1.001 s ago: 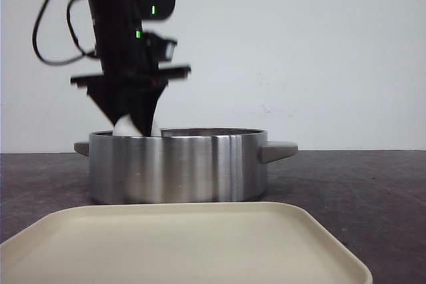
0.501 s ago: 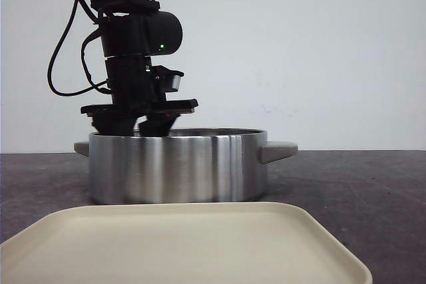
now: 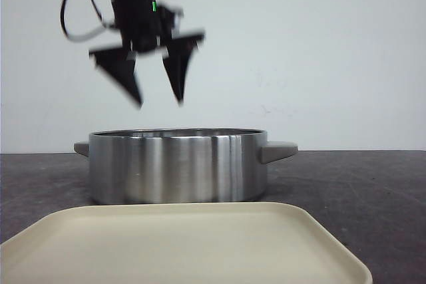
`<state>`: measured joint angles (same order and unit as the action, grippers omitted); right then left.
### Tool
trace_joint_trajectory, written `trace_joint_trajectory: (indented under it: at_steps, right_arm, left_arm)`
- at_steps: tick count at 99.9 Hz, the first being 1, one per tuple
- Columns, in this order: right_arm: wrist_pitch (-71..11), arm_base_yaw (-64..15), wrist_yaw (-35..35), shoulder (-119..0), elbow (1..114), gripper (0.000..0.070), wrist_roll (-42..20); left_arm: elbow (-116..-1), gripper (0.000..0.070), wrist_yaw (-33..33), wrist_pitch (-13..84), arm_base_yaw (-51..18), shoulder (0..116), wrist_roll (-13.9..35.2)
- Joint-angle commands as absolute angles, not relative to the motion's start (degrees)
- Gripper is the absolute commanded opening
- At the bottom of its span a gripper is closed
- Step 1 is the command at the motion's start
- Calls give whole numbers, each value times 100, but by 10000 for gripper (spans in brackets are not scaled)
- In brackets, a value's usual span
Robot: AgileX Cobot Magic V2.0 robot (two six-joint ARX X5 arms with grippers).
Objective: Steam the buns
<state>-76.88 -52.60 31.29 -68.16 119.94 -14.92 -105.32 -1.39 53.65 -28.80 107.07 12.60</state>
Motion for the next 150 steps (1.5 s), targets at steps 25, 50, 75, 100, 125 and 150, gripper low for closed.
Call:
trace_joint_trajectory:
  at_steps: [25, 50, 75, 100, 125, 150]
  right_arm:
    - [-5253, -5695, 3146, -5999, 9662, 16, -913]
    - [-1721, -5723, 2099, -5229, 6934, 16, 110]
    - [-1883, -5730, 2095, -5365, 6554, 17, 23]
    - [-1881, -5725, 2099, -5343, 6556, 17, 43]
    - [-1868, -5725, 2099, -5341, 6556, 16, 43]
    - [-1865, -5725, 2099, -5341, 6556, 17, 40]
  left_arm:
    - [-10704, 3, -242, 4882, -3417, 7669, 1225]
    - [-10554, 3, -473, 6309, -3879, 6084, 856]
    - [-10481, 3, -810, 6661, -3903, 5199, 867]
    - [-10481, 3, -923, 7264, -3903, 5186, 864]
    - [-10484, 3, -906, 7518, -3903, 5280, 862]
    - [-10484, 3, -902, 7505, -3903, 5275, 862]
